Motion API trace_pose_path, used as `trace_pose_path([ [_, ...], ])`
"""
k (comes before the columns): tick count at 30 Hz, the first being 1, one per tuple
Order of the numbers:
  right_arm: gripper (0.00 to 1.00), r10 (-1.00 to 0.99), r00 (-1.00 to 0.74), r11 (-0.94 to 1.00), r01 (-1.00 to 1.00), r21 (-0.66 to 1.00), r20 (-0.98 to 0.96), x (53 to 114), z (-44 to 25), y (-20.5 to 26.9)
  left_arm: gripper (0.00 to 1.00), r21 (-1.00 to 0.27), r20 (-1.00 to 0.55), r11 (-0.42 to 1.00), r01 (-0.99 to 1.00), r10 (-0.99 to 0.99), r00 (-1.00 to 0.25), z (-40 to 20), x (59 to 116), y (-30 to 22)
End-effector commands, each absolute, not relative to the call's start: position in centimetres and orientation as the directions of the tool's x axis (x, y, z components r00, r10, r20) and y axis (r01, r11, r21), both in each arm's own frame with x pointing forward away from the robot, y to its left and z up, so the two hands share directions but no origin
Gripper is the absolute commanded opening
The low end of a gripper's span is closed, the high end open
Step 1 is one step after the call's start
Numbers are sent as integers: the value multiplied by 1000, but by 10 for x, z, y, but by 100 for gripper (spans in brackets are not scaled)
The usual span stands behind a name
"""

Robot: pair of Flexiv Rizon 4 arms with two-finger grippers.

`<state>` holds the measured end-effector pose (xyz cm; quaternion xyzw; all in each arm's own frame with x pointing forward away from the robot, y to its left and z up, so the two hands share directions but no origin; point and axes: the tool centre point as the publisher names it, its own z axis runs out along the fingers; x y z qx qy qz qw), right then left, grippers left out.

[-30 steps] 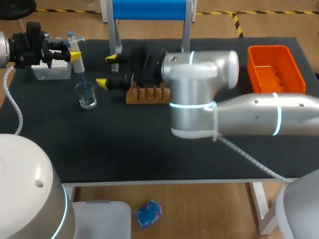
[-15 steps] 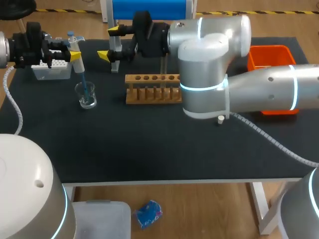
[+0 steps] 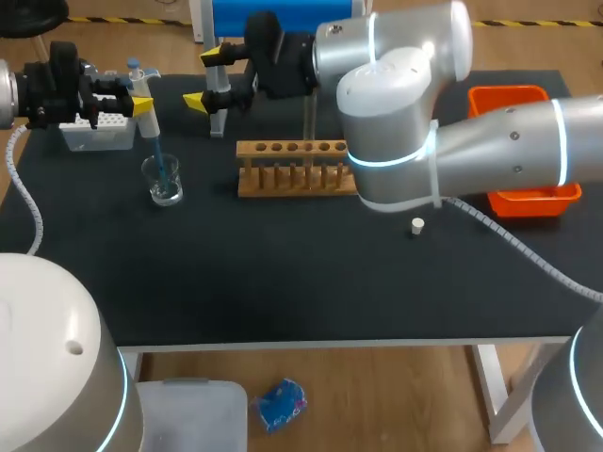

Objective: Invert the test tube, pick up the pipette, mount the tip to pipette, aspirate from beaker and dispense into the tube, eject the tip, return the pipette, and cap with the stopper.

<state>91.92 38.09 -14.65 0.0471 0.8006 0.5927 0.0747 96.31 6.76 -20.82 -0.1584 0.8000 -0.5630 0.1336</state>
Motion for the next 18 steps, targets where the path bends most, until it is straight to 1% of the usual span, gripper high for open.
trace_pose_path([
  [1, 100, 115, -991, 345, -25, 938, -69, 925, -144, 388, 0, -943, -37, 316, -101, -404, -914, -209, 963, 68],
  [8, 100, 66, -994, 367, -62, 928, -93, 936, -130, 408, 0, -943, -37, 316, -101, -404, -914, -209, 963, 68],
  [9, 60, 60, -994, 371, -64, 926, -93, 937, -128, 411, 0, -943, -37, 316, -101, -404, -914, -209, 963, 68],
  [11, 16, 54, -995, 370, -61, 927, -87, 939, -124, 417, 0, -943, -37, 316, -101, -404, -914, -209, 963, 68],
  [12, 0, 53, -995, 369, -59, 927, -84, 940, -122, 419, 0, -943, -37, 316, -101, -404, -914, -209, 963, 68],
  [18, 0, 43, -999, 358, -2, 934, -19, 944, -118, 431, 0, -943, -37, 316, -101, -404, -914, -209, 963, 68],
])
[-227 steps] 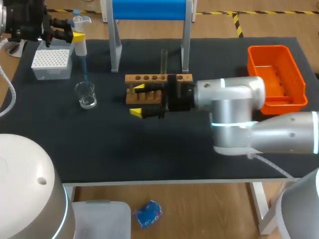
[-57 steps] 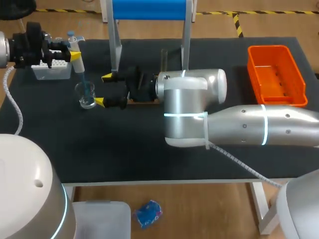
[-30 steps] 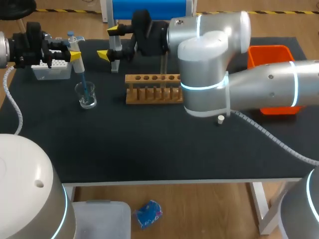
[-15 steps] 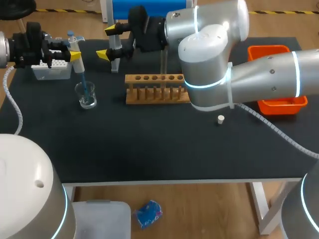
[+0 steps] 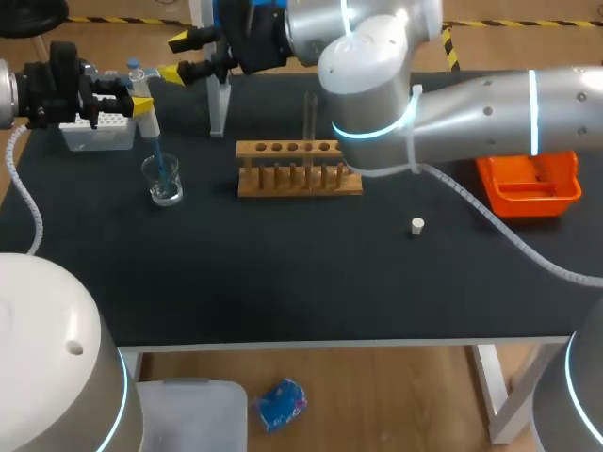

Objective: Invert the test tube, pick up the pipette, mount the tip to pipette, aspirate from beaker and dispense into the tube, eject the tip, return the pipette, and cap with the stopper.

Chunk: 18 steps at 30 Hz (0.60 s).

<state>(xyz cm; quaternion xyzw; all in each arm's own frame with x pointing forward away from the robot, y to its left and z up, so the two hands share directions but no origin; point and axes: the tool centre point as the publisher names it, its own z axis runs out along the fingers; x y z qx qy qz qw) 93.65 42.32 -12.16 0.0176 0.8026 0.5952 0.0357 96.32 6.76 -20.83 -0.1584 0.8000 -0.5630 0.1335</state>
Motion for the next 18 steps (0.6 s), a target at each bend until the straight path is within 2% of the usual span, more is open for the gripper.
trace_pose_path([
  [1, 0, 42, -999, 361, -3, 933, -19, 944, -118, 433, 0, -943, -37, 316, -101, -404, -914, -209, 963, 68],
  [18, 0, -8, -1000, 356, -1, 934, 2, 950, -119, 464, 0, -943, -37, 316, -101, -404, -914, -209, 963, 68],
])
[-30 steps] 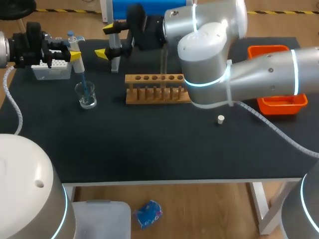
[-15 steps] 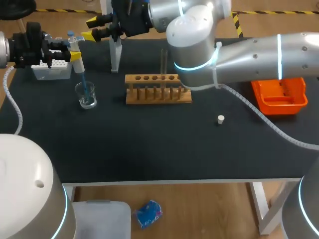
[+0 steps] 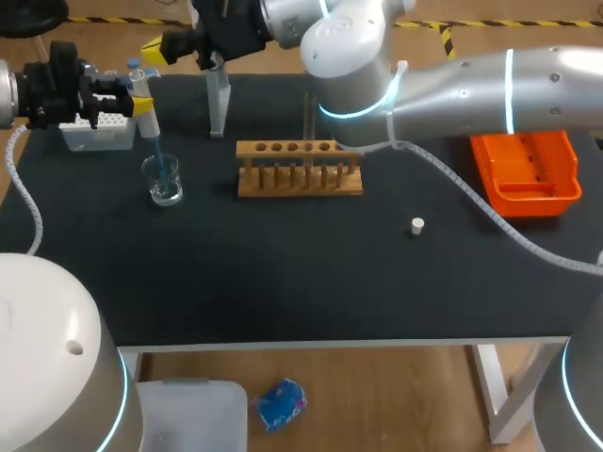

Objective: Invert the test tube, pick up the pipette, mount the tip to pipette, aspirate from beaker and dispense into the tube, eject the tip, return the pipette, and cap with the stopper.

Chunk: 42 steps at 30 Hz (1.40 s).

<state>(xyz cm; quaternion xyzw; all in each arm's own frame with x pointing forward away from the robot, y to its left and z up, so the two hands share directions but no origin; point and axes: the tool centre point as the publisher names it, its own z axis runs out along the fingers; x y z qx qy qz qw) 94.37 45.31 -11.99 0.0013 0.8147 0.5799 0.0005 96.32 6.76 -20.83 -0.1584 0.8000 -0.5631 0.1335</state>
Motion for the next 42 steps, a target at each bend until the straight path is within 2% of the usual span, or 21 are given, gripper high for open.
trace_pose_path([
  [1, 0, -11, -1000, 356, -2, 935, 2, 950, -119, 465, 0, -943, -37, 316, -101, -404, -914, -209, 963, 68],
  [16, 0, -27, -1000, 355, -4, 935, 6, 958, -123, 480, 0, -943, -37, 316, -101, -404, -914, -209, 963, 68],
  [42, 0, -25, -999, 366, 17, 931, 28, 956, -134, 476, 0, -943, -37, 316, -101, -404, -914, -209, 963, 68],
])
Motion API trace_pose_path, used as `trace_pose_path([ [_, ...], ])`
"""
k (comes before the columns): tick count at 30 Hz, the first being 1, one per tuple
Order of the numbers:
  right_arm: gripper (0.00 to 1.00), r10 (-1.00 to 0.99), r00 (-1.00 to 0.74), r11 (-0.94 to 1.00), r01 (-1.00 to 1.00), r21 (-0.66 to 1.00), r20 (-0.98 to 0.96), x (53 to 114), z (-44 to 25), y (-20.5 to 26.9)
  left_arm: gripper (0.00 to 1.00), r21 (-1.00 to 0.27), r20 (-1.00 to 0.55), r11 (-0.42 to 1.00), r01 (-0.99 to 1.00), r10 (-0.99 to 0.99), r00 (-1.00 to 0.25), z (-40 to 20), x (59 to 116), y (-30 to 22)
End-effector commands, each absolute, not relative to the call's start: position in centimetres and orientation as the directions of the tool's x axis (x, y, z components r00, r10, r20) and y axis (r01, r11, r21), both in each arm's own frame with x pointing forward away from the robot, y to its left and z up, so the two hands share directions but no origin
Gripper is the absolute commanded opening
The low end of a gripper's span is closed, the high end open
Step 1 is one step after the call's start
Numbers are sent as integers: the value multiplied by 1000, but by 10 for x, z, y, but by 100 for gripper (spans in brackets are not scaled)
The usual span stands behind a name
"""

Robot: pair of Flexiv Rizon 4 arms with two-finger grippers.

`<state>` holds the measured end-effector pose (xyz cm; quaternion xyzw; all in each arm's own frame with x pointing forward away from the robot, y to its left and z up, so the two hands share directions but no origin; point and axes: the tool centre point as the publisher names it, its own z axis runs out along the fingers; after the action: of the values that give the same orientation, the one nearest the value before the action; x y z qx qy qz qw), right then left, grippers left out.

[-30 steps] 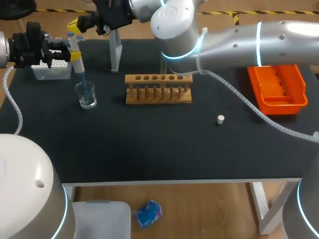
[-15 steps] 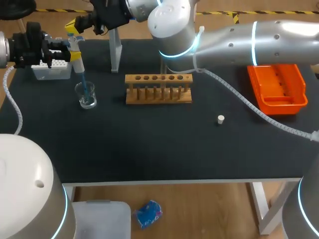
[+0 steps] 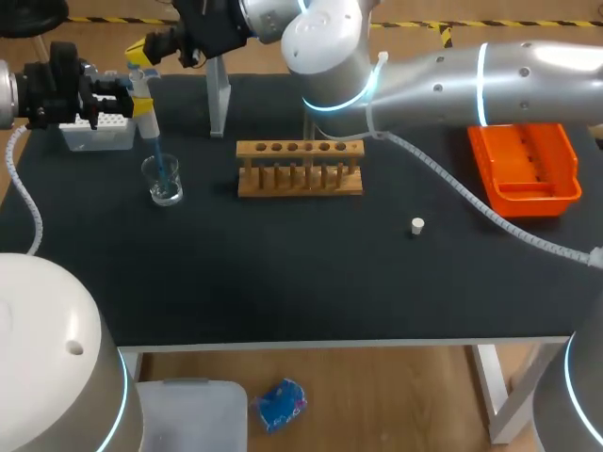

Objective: Invert the test tube, pick up the pipette, mount the tip to pipette, aspirate from beaker and dispense into the tube, eject the tip, return the pipette, and cap with the stopper.

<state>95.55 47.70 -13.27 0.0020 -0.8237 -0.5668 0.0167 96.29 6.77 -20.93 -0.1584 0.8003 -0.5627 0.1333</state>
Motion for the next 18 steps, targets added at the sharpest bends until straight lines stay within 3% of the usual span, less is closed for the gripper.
trace_pose_path([
  [1, 0, -26, -999, 367, 18, 930, 29, 956, -135, 476, 0, -943, -37, 316, -101, -404, -914, -209, 963, 68],
  [18, 0, -30, -998, 380, 31, 925, 46, 953, -144, 474, 0, -943, -37, 316, -101, -404, -914, -209, 963, 68],
])
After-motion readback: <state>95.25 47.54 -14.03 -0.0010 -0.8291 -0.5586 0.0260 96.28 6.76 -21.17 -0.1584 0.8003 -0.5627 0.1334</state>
